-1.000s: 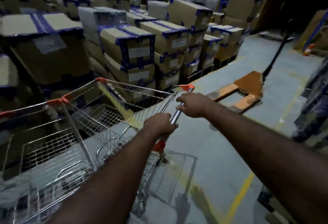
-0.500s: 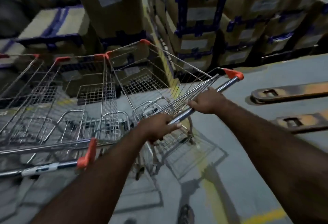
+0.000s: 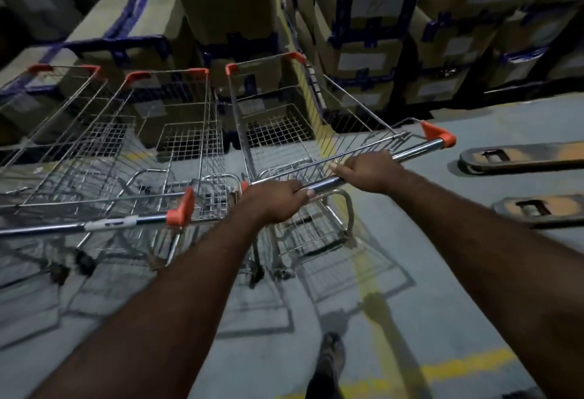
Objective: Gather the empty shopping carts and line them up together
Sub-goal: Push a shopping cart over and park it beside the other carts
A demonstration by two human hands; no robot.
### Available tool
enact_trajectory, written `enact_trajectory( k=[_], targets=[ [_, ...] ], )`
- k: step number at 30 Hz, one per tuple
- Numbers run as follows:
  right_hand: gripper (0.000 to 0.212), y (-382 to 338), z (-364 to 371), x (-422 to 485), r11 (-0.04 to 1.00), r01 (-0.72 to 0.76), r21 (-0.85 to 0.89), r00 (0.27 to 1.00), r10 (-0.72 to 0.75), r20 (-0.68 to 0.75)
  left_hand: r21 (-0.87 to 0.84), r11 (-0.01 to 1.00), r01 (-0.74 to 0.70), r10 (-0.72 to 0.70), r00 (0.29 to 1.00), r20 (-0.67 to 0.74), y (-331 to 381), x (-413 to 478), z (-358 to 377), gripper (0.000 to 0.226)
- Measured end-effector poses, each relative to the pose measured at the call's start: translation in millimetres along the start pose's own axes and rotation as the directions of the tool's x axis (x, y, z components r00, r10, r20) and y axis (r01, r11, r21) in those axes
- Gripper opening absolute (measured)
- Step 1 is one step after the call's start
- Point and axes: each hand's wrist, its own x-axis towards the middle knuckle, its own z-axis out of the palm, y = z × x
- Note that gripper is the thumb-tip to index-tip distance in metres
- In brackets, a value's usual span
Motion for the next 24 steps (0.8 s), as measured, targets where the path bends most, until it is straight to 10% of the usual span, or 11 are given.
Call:
enact_trajectory(
  k=[8,24],
  targets=[
    [0.101,18.4,15.6,-53.5,0.994,-0.024,-0.102,0.997,0.017,-0.069,0.14,0.989,-0.038,0.047,0.997,-0.059,-20.1,-31.1,9.4,0.067],
    [0.093,-15.2,19.7,-115.5,0.989,-0.143,-0.029,0.99,0.143,0.002,0.234,0.969,0.078,-0.036,0.984,-0.177,-5.5,-80.5,42.3,0.092]
  ],
)
